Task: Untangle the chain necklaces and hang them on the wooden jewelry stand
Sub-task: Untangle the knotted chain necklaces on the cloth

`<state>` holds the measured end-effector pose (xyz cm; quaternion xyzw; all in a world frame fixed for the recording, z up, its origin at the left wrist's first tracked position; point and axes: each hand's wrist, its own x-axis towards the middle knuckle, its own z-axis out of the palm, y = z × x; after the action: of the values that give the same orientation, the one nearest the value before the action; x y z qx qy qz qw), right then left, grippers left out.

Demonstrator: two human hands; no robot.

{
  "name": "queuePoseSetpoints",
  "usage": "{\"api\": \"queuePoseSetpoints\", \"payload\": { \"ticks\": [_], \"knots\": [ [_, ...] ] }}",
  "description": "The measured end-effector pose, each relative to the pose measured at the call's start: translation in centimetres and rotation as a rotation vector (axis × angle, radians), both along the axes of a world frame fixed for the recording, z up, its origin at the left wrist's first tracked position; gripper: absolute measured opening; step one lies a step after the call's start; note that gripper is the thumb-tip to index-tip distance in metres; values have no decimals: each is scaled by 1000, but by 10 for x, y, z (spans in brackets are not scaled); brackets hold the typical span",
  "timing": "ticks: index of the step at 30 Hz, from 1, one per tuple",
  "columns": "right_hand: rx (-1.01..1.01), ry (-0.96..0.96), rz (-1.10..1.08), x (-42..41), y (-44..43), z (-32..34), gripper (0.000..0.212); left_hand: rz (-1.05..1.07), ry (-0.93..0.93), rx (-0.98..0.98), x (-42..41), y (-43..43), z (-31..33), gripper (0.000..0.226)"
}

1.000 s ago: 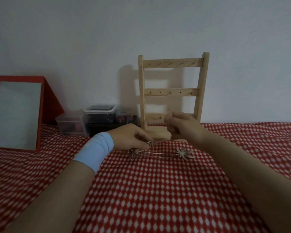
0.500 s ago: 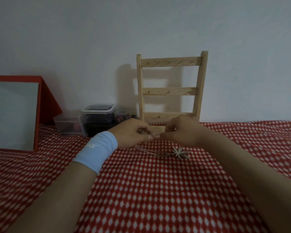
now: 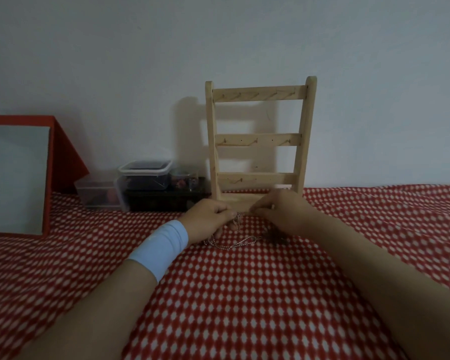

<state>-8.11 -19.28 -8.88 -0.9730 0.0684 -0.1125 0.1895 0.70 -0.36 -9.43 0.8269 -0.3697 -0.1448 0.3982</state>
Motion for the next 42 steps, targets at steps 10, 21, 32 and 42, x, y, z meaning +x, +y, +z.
{"api": "queuePoseSetpoints", "payload": {
  "ticks": [10, 21, 32, 42],
  "knots": [
    [407, -31, 121, -2, 11, 2, 13, -22, -32, -29, -4, -1, -1, 29],
    [816, 30, 270, -7, 5, 10, 17, -89, 46, -203, 0, 8, 11, 18],
    [722, 183, 221, -7, 23, 12, 29, -56, -61, -180, 1, 6, 15, 16],
    [680, 108, 174, -11, 19, 16, 26, -12, -2, -57, -1, 6, 17, 28]
  ]
}}
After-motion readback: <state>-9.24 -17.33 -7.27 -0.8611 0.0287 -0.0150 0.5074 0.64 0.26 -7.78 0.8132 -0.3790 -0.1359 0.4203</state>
